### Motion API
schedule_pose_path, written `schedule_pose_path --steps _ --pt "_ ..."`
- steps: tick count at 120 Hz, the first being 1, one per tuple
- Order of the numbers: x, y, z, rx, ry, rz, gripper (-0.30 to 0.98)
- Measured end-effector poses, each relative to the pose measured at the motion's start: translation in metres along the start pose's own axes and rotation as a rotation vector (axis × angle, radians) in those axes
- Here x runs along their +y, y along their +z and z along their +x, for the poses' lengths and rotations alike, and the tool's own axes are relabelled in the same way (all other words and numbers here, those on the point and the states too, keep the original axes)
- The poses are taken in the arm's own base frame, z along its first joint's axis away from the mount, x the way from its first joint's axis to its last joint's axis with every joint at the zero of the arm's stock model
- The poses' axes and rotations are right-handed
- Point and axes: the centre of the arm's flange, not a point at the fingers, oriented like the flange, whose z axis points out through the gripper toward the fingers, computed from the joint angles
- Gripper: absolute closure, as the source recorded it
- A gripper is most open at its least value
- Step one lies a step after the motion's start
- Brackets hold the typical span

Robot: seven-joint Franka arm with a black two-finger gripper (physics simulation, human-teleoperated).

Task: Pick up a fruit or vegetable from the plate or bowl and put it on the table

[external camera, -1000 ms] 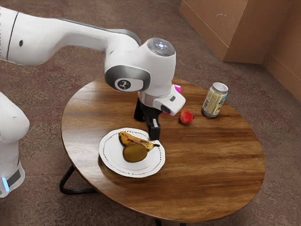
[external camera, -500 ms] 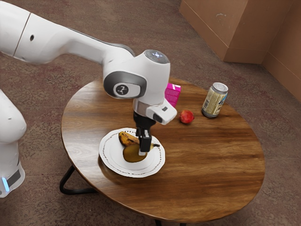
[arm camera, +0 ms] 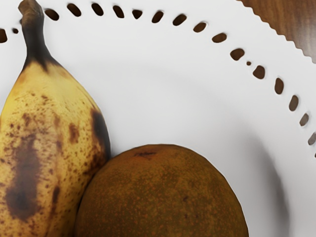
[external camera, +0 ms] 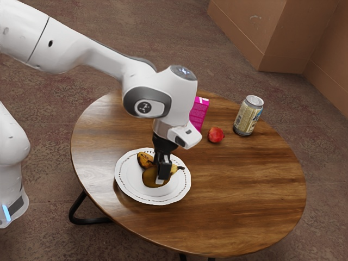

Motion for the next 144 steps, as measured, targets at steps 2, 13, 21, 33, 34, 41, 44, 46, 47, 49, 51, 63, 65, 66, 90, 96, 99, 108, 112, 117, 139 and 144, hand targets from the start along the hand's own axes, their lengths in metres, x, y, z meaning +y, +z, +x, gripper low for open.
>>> schedule_pose_path --steps 2,13,21,33,34,41,44,46,47,49,51,63,65,66,90,96,99,108,112,117,139,144 --pt "0.0 0.001 0.0 -0.002 0.001 -0.001 0.04" --pt "-0.003 0.005 0.0 -0.009 0.001 -0.004 -0.05" --pt "-0.004 0.008 -0.001 -0.012 0.002 -0.008 -0.15" --pt "-0.002 0.005 0.001 -0.003 0.012 -0.015 -0.21" --pt "-0.001 0.004 0.001 -0.001 0.014 -0.015 -0.19" --pt "0.002 -0.002 0.002 0.01 0.027 -0.017 -0.02" --pt "0.003 -0.004 0.002 0.012 0.031 -0.017 0.0" --pt "0.004 -0.004 0.002 0.012 0.033 -0.018 0.01" --pt "0.004 -0.004 0.002 0.012 0.034 -0.018 0.01" --pt "0.004 -0.004 0.002 0.012 0.035 -0.018 0.01" --pt "0.003 -0.004 0.003 0.011 0.036 -0.019 0.02" --pt "0.0 0.012 0.008 -0.029 0.038 -0.049 -0.1" --pt "-0.001 0.015 0.009 -0.035 0.038 -0.054 -0.13" --pt "-0.001 0.016 0.009 -0.037 0.038 -0.056 -0.15" --pt "-0.001 0.02 0.011 -0.045 0.044 -0.076 -0.22" --pt "-0.001 0.02 0.011 -0.046 0.045 -0.075 -0.16" --pt "-0.001 0.02 0.011 -0.046 0.046 -0.073 -0.12" --pt "-0.002 0.018 0.01 -0.047 0.049 -0.063 0.03" --pt "-0.004 0.017 0.009 -0.052 0.051 -0.052 0.11" --pt "-0.005 0.015 0.007 -0.059 0.054 -0.038 0.18" --pt "-0.006 0.013 0.002 -0.088 0.059 -0.012 0.29" --pt "-0.005 0.01 0.003 -0.085 0.061 -0.01 0.31"
